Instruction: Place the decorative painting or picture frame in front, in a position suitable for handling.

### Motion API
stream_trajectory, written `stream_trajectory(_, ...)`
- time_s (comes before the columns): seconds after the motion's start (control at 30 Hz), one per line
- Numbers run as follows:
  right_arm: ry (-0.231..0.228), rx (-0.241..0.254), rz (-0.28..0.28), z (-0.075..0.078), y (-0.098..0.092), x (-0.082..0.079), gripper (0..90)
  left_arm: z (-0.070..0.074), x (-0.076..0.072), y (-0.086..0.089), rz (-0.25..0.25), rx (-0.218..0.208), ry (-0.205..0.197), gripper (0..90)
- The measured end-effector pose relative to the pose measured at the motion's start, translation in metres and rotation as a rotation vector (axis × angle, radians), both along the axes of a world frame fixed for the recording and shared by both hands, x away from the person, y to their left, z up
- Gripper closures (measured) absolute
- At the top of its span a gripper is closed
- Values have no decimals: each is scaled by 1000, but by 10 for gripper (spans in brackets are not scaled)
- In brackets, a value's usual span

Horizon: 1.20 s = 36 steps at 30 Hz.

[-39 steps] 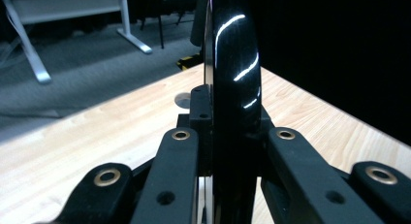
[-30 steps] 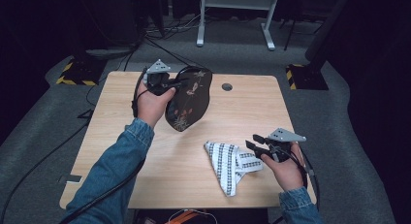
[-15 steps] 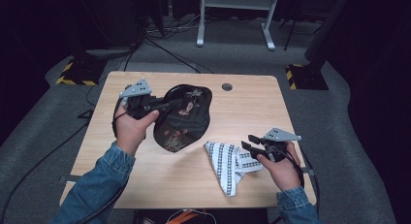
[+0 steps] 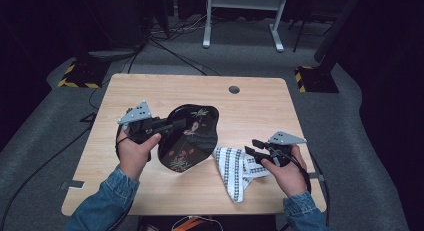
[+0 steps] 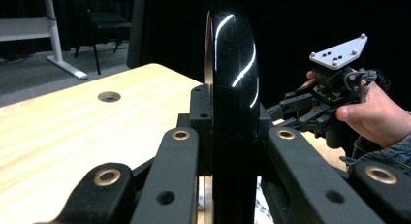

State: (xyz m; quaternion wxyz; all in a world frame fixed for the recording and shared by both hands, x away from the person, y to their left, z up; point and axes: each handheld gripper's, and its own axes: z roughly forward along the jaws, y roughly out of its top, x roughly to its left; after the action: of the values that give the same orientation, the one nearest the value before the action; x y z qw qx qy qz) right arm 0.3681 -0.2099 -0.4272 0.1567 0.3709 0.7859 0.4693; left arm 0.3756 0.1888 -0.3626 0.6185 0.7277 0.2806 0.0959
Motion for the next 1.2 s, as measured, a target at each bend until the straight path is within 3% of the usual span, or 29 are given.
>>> stream_trajectory(0.2, 2, -11, 13, 2, 9, 2, 545, -7, -3, -4, -20, 24, 8, 805)
stream_trajectory(0.27, -18, -41, 16, 3, 12, 3, 536, -10, -5, -4, -19, 19, 5, 805)
stream_trajectory(0.4, -9, -37, 17, 4, 15, 3, 533, -12, -6, -3, -20, 14, -8, 804)
stream_trajectory(0.47, -6, -59, 23, 4, 17, 4, 543, -12, -6, -2, -23, 11, -10, 804)
stream_trajectory(0.53, 12, -101, 48, 4, 23, 5, 555, -13, -7, -1, -26, 10, -15, 803)
stream_trajectory(0.8, 59, -156, 112, -1, 47, 12, 528, -15, -10, 2, -16, 2, -24, 802)
stream_trajectory(0.97, 99, -249, 159, -16, 76, 25, 484, -16, -11, 4, -6, -9, -18, 802)
stream_trajectory(1.2, 136, -294, 166, -33, 91, 39, 481, -16, -11, 1, -1, -3, -17, 801)
